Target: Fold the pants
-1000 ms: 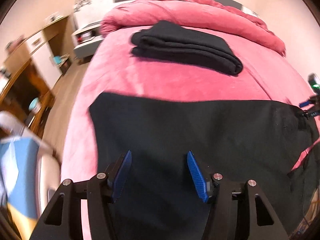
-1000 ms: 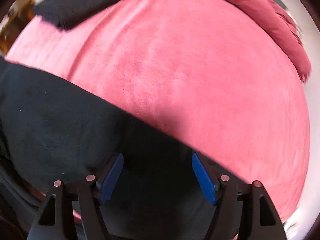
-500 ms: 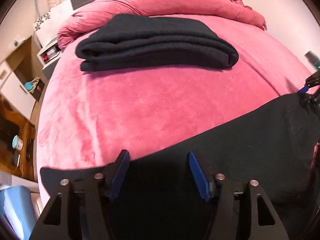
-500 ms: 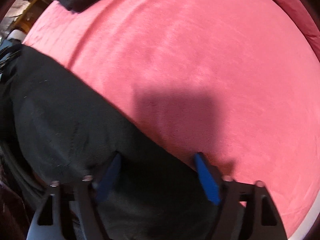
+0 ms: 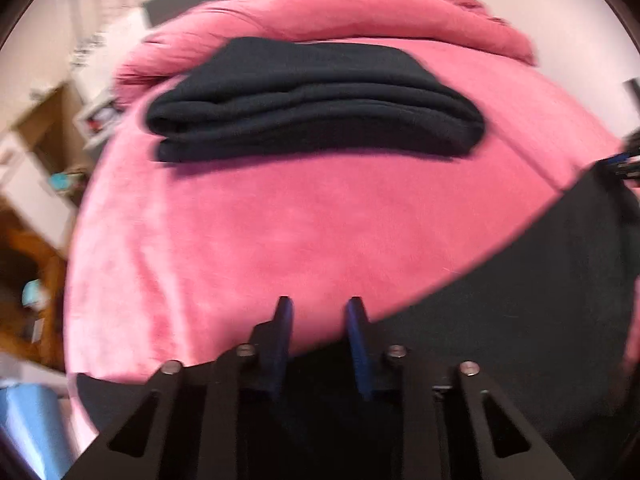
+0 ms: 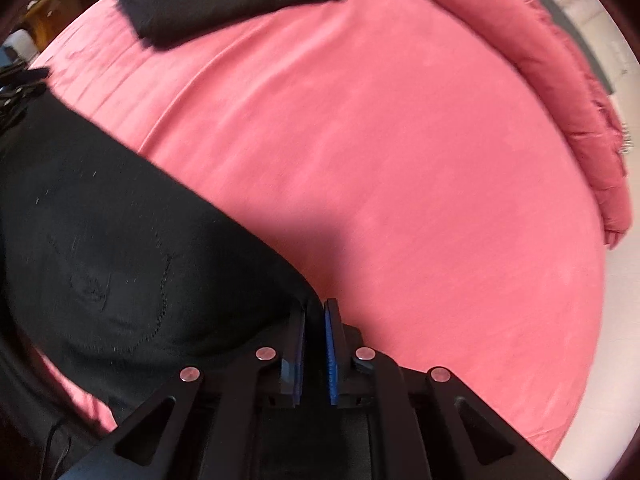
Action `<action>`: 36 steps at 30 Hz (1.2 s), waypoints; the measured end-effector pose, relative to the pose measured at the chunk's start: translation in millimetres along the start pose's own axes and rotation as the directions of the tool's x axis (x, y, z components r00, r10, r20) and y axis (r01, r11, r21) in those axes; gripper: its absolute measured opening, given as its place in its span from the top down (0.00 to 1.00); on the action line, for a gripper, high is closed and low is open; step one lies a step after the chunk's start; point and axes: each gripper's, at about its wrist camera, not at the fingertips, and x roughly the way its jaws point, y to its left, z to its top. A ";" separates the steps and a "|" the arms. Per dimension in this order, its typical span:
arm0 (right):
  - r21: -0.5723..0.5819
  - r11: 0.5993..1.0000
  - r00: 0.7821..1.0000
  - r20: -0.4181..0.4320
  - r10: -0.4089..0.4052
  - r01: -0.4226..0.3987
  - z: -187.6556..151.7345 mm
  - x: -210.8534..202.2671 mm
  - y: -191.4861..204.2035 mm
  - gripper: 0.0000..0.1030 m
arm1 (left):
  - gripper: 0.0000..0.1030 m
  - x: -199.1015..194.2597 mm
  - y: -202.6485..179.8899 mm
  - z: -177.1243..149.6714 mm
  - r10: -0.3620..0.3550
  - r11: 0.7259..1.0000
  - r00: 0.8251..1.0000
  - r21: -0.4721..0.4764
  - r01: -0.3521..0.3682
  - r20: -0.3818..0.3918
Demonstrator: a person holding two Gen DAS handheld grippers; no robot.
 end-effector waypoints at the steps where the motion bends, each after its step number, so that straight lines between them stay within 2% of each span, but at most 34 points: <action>1: 0.024 0.999 0.999 0.016 -0.034 0.034 5.6 -1.0 -5.3 0.92 | 0.78 7.0 8.5 3.0 0.032 0.998 0.999 -0.049 -0.032 -0.009; 3: 0.070 0.991 0.993 0.009 -0.117 0.116 16.9 5.1 -17.3 0.93 | 0.71 15.9 24.4 7.6 0.060 0.988 0.998 -0.140 -0.061 -0.008; 4: 0.095 0.987 0.991 0.001 -0.132 0.131 20.4 9.2 -22.2 0.93 | 0.68 19.6 32.1 9.5 0.078 0.981 0.997 -0.179 -0.077 -0.004; 5: 0.126 0.984 0.992 -0.008 -0.126 0.126 23.8 14.7 -26.6 0.92 | 0.62 19.8 35.8 9.5 0.098 0.976 0.995 -0.195 -0.095 0.005; 6: 0.142 0.982 0.992 -0.015 -0.122 0.123 27.9 21.2 -26.6 0.92 | 0.61 20.2 37.7 10.1 0.129 0.973 0.992 -0.197 -0.124 0.013; 7: 0.144 0.978 0.988 -0.020 -0.152 0.153 31.1 28.4 -24.1 0.91 | 0.61 20.8 38.1 11.7 0.159 0.969 0.987 -0.193 -0.153 0.018; 9: 0.162 0.965 0.979 -0.037 -0.202 0.206 31.9 46.7 -23.3 0.85 | 0.61 20.4 43.6 11.4 0.202 0.961 0.979 -0.194 -0.195 0.016; 11: 0.199 0.947 0.967 -0.033 -0.252 0.253 29.8 53.4 -24.9 0.71 | 0.62 12.8 53.4 3.7 0.245 0.949 0.970 -0.207 -0.239 0.000; 12: 0.227 0.944 0.970 -0.020 -0.242 0.241 28.3 52.0 -27.6 0.69 | 0.62 8.3 58.8 0.2 0.233 0.948 0.973 -0.222 -0.228 -0.006; 14: 0.303 0.941 0.986 0.018 -0.163 0.150 20.8 41.4 -40.0 0.67 | 0.62 -7.5 68.8 -14.2 0.220 0.947 0.976 -0.242 -0.210 0.011; 15: 0.350 0.931 0.991 0.041 -0.127 0.105 12.7 34.2 -50.2 0.66 | 0.62 -15.8 70.5 -18.6 0.218 0.947 0.976 -0.246 -0.206 0.024; 17: 0.465 0.885 0.995 0.080 -0.055 0.011 -9.0 18.6 -73.3 0.61 | 0.61 -38.9 76.2 -34.6 0.188 0.949 0.981 -0.267 -0.169 0.046; 18: 0.523 0.851 0.993 0.113 -0.023 -0.040 -24.7 10.0 -85.9 0.61 | 0.60 -48.9 77.3 -43.5 0.180 0.946 0.983 -0.282 -0.159 0.047; 19: 0.598 0.797 0.991 0.136 -0.004 -0.080 -45.6 1.5 -101.1 0.61 | 0.60 -59.6 79.7 -55.0 0.165 0.941 0.985 -0.307 -0.144 0.045; 21: 0.725 0.662 0.976 0.211 0.051 -0.191 -90.3 -11.1 -126.9 0.57 | 0.60 -76.6 75.5 -74.2 0.132 0.936 0.990 -0.333 -0.110 0.044; 23: 0.831 0.484 0.958 0.279 0.065 -0.275 -145.8 -24.2 -141.4 0.44 | 0.60 -95.4 66.8 -98.9 0.139 0.932 0.989 -0.344 -0.116 0.042; 24: 0.863 0.401 0.949 0.306 0.068 -0.307 -166.1 -21.0 -138.9 0.42 | 0.60 -101.5 64.0 -107.7 0.134 0.932 0.990 -0.345 -0.112 0.040; 25: 0.890 0.324 0.946 0.319 0.061 -0.321 -194.3 -25.3 -134.7 0.38 | 0.60 -109.5 60.8 -120.1 0.133 0.928 0.990 -0.355 -0.112 0.035; 27: 0.928 0.221 0.953 0.301 0.028 -0.300 -238.0 -39.9 -119.1 0.36 | 0.59 -116.5 55.6 -135.2 0.124 0.921 0.992 -0.374 -0.108 0.018; 29: 0.953 0.145 0.964 0.263 0.035 -0.265 -274.9 -23.8 -115.1 0.35 | 0.58 -125.7 50.9 -152.1 0.110 0.907 0.994 -0.409 -0.102 -0.005; 31: 0.953 0.096 0.957 0.283 0.058 -0.287 -299.2 -12.7 -105.0 0.35 | 0.58 -131.4 47.0 -166.8 0.103 0.898 0.994 -0.428 -0.105 -0.028; 33: 0.947 0.080 0.950 0.307 0.057 -0.311 -310.3 -10.2 -103.4 0.35 | 0.58 -137.0 42.5 -178.5 0.102 0.890 0.994 -0.443 -0.111 -0.043; 36: 0.947 0.074 0.948 0.307 0.082 -0.313 -296.6 10.8 -94.8 0.33 | 0.58 -140.7 36.7 -187.3 0.109 0.881 0.993 -0.457 -0.121 -0.053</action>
